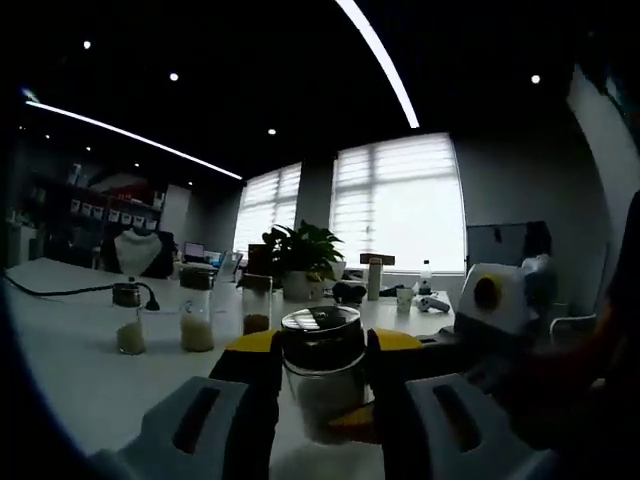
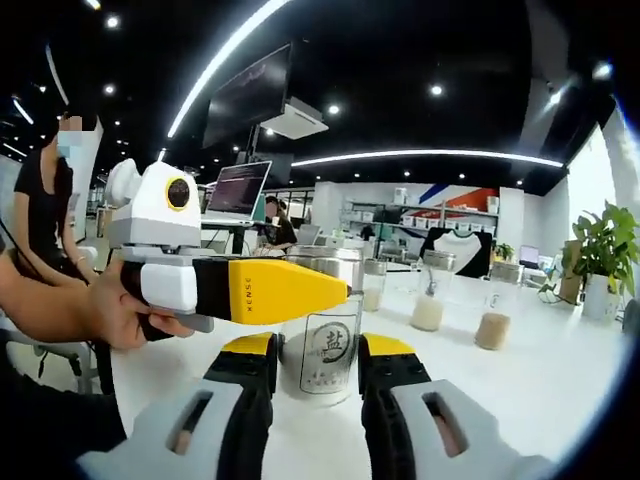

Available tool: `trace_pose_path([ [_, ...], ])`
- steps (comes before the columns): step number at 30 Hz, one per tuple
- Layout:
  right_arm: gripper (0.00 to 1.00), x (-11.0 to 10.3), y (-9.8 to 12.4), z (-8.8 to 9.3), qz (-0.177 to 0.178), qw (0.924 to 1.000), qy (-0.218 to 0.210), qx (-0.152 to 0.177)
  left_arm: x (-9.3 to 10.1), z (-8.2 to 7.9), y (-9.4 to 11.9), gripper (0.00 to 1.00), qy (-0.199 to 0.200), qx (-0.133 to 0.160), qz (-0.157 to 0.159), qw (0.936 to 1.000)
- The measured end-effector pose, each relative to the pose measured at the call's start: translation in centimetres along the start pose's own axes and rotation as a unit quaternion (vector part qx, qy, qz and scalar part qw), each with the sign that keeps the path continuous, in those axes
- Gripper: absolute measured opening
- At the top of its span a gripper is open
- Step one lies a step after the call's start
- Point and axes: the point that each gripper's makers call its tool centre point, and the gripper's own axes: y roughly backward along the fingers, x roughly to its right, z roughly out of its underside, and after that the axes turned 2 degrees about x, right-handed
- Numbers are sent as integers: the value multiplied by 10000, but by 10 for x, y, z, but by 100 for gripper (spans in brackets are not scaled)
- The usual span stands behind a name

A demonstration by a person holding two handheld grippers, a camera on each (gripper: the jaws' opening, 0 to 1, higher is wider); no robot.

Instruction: Rotate the seasoning bottle until the label or dispensing opening points toward the visible target arrow and the bottle remains upright within the marked orientation range

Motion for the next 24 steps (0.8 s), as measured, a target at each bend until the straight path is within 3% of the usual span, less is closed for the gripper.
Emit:
trace_pose_path([
  [3, 29, 1, 1, -4, 177, 9998, 4, 92, -1, -3, 0, 36, 209, 31, -256, 9994],
  [6, 29, 6, 4, -6, 668, 9975, 202, 90, -1, -3, -1, 36, 384, 2, -358, 9986],
  [10, 30, 3, 2, -6, 691, 9974, 208, 93, -1, -3, 1, 36, 324, -42, -382, 9987],
  [15, 30, -6, 1, -20, 2, 9989, -66, 470, -3, -10, 7, 35, 322, -46, -129, 9994],
  [17, 30, -8, 3, -27, -202, 9976, 72, 660, 1, -15, 9, 35, 222, -68, 99, 9997],
  [20, 29, -12, 6, -29, -463, 9965, 203, 672, 3, -20, 12, 35, 99, -95, 319, 9994],
  [24, 29, -19, 11, -31, -854, 9936, 188, 710, 5, -23, 16, 35, 331, -83, 645, 9973],
])
